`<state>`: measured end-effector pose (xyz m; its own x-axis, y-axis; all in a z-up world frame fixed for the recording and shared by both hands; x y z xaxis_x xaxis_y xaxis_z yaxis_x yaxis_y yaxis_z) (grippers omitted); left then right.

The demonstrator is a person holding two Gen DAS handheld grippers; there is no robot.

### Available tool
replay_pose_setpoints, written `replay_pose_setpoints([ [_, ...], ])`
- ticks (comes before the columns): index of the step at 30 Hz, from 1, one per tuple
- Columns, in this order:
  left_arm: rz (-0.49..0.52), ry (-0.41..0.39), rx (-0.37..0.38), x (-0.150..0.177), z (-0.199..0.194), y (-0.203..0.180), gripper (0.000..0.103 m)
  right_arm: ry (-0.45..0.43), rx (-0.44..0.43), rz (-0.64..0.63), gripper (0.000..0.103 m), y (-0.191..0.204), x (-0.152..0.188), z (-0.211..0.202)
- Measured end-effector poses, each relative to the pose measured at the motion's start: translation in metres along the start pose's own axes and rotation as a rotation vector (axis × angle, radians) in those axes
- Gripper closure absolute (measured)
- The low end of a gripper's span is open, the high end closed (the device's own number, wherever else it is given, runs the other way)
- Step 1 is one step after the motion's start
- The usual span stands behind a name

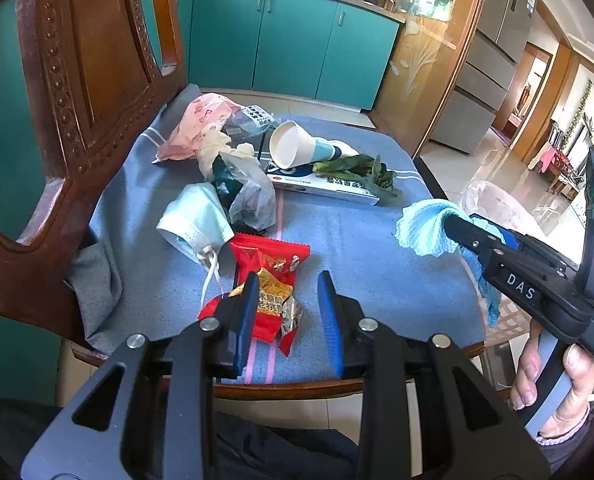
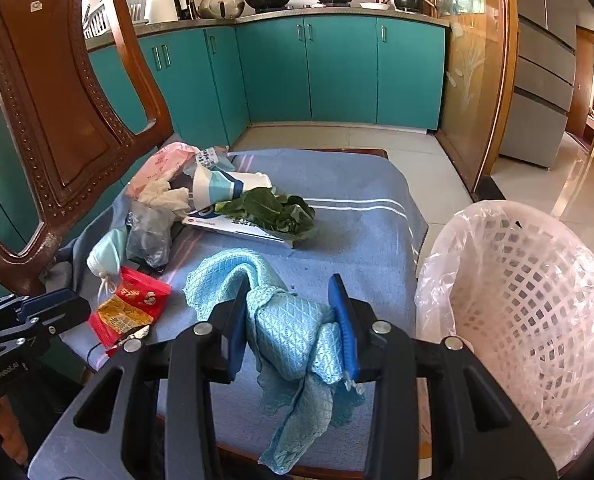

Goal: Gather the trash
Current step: 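Carry the red wrapper and blue cloth over the white basket with both tools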

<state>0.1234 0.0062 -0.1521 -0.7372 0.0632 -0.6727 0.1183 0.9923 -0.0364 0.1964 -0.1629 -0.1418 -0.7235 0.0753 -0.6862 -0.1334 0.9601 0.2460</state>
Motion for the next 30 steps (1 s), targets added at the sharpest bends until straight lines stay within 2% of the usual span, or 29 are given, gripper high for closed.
replay_pose_setpoints([
  [4, -0.009, 0.008, 0.011, 0.002, 0.002, 0.001, 0.072, 0.014, -0.007, -0.005, 0.065, 0.004, 0.004, 0.002],
  [12, -0.001, 0.003, 0.036, -0.002, 0.003, -0.006, 0.072, -0.042, 0.005, 0.018, 0.065, -0.010, -0.011, -0.017],
  [15, 0.009, -0.006, 0.050, -0.006, 0.003, -0.011, 0.072, -0.098, 0.032, 0.042, 0.065, -0.029, -0.024, -0.035],
  [18, 0.017, -0.004, 0.061, -0.008, 0.005, -0.013, 0.076, -0.145, 0.072, 0.090, 0.065, -0.060, -0.035, -0.052],
  [20, 0.039, 0.009, 0.016, -0.007, 0.009, -0.009, 0.076, -0.159, 0.112, 0.123, 0.065, -0.084, -0.038, -0.058],
  [21, 0.066, 0.036, -0.011, -0.006, 0.015, -0.006, 0.065, -0.160, 0.125, 0.137, 0.065, -0.092, -0.038, -0.059],
  [22, 0.087, 0.059, -0.034, -0.004, 0.021, -0.004, 0.044, -0.156, 0.138, 0.150, 0.065, -0.101, -0.037, -0.059],
  [24, 0.099, 0.069, -0.130, -0.003, 0.032, 0.008, 0.040, -0.147, 0.157, 0.169, 0.065, -0.113, -0.034, -0.058],
  [25, 0.101, 0.082, -0.139, -0.003, 0.037, 0.010, 0.038, -0.140, 0.161, 0.175, 0.065, -0.116, -0.031, -0.057],
  [30, 0.086, 0.167, -0.093, 0.002, 0.066, 0.014, 0.036, -0.107, 0.148, 0.163, 0.065, -0.109, -0.024, -0.045],
])
Point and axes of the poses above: each gripper's, at about its wrist camera, not at the fingertips, and z roughly the way its jaws point, y to its left, x to its underside, the point moved 5 cm from there along z, roughly the way its jaws point, and after that the axes turned 11 degrees about z, right-handed, at the moved point
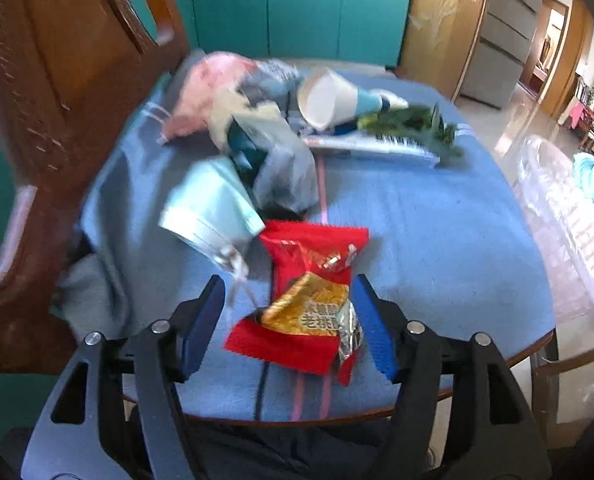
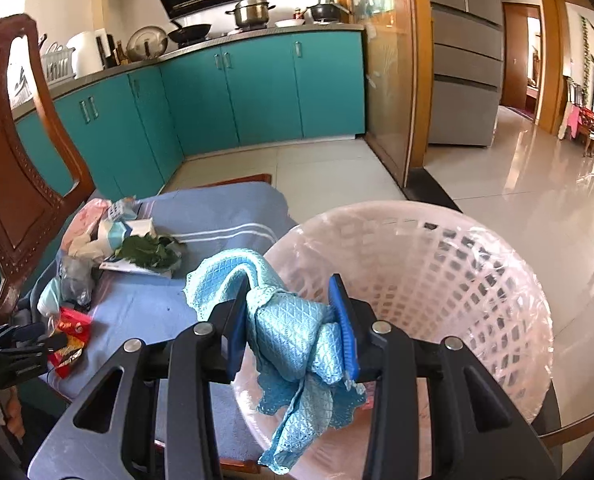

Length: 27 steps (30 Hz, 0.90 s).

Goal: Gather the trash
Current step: 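Carry the red wrapper and blue cloth over the white basket with both tools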

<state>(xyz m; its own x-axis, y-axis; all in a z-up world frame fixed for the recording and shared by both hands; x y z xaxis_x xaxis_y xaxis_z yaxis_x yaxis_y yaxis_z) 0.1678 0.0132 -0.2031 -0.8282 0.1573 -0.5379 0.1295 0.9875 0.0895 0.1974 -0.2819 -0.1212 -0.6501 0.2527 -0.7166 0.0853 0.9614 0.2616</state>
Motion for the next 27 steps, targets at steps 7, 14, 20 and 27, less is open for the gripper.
replay_pose_setpoints([
  [7, -0.012, 0.017, 0.072, 0.007, 0.010, -0.007, 0.080, 0.010, -0.060, -0.045, 0.065, 0.029, 0.005, 0.002],
  [14, -0.015, -0.070, 0.131, -0.006, -0.025, -0.017, 0.085, -0.012, -0.052, -0.036, 0.065, 0.024, 0.000, -0.004],
  [20, 0.075, -0.149, 0.253, -0.034, -0.054, -0.072, 0.085, -0.066, 0.040, 0.042, 0.065, -0.034, -0.014, -0.021],
  [27, 0.124, -0.159, 0.152, -0.044, -0.057, -0.086, 0.063, -0.063, 0.120, 0.104, 0.065, -0.086, -0.006, -0.029],
])
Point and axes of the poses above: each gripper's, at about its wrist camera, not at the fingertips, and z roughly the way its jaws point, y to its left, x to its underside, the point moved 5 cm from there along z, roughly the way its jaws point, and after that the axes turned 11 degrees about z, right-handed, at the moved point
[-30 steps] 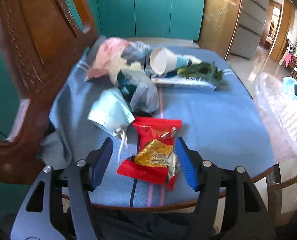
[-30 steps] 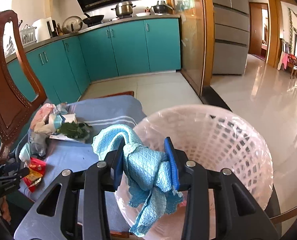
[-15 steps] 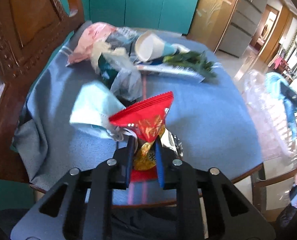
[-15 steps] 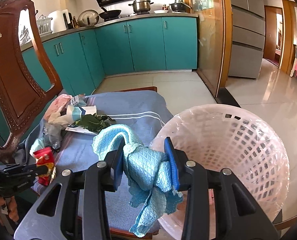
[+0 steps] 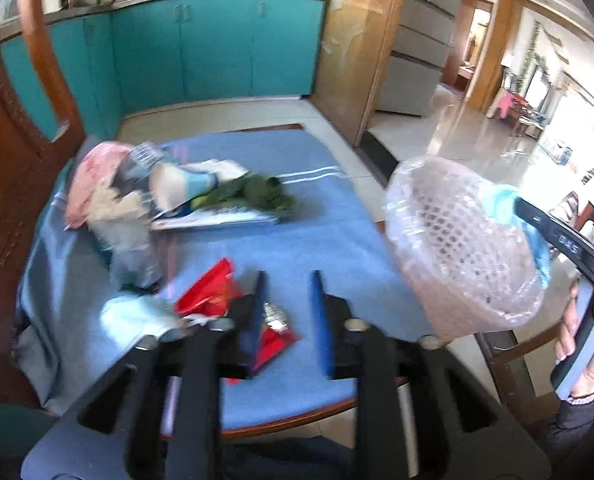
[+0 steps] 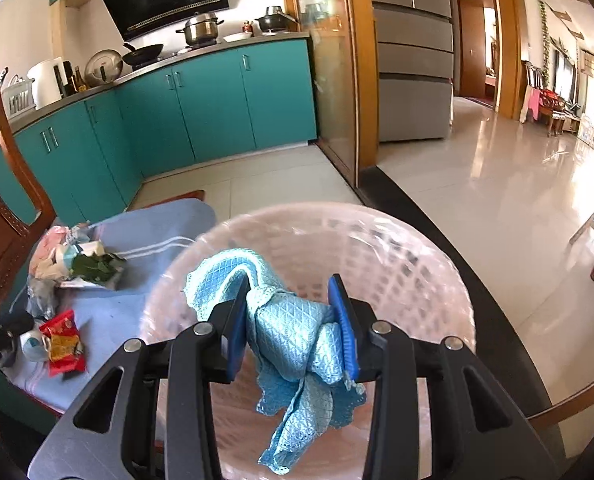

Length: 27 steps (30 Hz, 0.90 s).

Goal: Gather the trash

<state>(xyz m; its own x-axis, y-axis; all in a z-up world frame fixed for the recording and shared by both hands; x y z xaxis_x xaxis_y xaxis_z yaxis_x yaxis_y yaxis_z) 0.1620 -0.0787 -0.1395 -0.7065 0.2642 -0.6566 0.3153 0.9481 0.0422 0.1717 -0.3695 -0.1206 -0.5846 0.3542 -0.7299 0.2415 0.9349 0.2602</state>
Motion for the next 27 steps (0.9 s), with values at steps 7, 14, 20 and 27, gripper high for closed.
replay_pose_setpoints([
  [7, -0.234, 0.117, 0.012, 0.044, 0.022, 0.059, 0.046, 0.024, -0.096, 0.000, 0.065, 0.031, 0.008, 0.006],
  [14, -0.115, 0.159, -0.044, 0.032, 0.049, 0.028, 0.045, 0.038, -0.231, -0.092, 0.065, 0.101, 0.015, 0.002],
  [20, -0.148, 0.149, 0.016, 0.039, 0.055, 0.035, 0.081, 0.063, -0.227, -0.129, 0.065, 0.113, 0.025, 0.003],
  [27, -0.138, 0.061, 0.049, 0.041, 0.019, 0.051, 0.021, 0.082, -0.220, -0.135, 0.065, 0.118, 0.030, 0.007],
])
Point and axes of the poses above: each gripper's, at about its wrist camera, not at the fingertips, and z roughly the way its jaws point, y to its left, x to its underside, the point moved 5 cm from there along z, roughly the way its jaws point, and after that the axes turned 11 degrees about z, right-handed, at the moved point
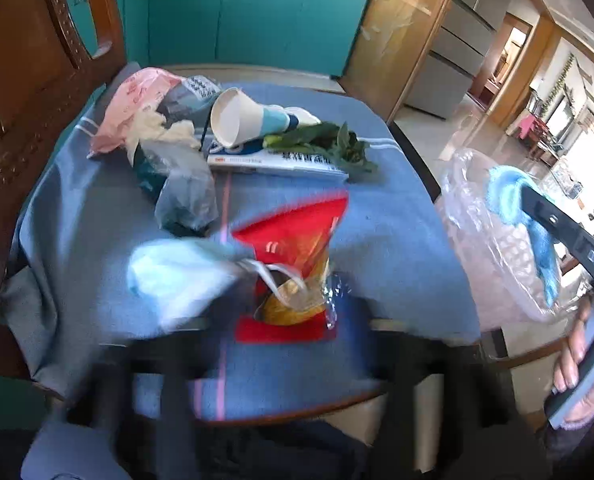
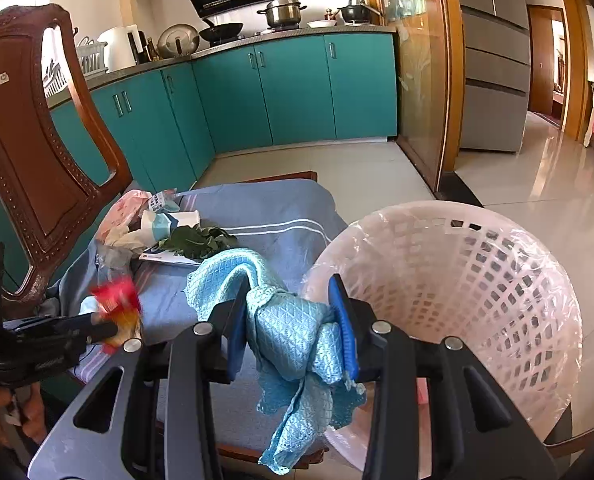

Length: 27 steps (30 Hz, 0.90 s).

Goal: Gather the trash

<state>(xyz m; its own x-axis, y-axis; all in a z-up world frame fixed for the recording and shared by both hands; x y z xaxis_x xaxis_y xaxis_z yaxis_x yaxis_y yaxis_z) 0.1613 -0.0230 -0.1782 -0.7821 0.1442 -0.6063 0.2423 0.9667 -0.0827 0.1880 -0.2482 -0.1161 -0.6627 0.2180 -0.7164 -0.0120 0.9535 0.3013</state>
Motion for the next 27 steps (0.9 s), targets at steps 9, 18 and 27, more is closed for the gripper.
replay_pose_setpoints([
  [9, -0.051, -0.053, -0.198, 0.003, -0.024, 0.054, 0.014, 0.024, -0.035, -0.049, 0.065, 0.030, 0.007, 0.007],
  [18, -0.112, 0.055, -0.169, 0.018, 0.026, 0.076, 0.066, 0.044, -0.041, -0.086, 0.065, 0.046, 0.014, 0.010],
  [27, -0.125, -0.094, -0.165, 0.007, -0.027, 0.079, 0.092, 0.046, -0.041, -0.090, 0.065, 0.048, 0.014, 0.009],
])
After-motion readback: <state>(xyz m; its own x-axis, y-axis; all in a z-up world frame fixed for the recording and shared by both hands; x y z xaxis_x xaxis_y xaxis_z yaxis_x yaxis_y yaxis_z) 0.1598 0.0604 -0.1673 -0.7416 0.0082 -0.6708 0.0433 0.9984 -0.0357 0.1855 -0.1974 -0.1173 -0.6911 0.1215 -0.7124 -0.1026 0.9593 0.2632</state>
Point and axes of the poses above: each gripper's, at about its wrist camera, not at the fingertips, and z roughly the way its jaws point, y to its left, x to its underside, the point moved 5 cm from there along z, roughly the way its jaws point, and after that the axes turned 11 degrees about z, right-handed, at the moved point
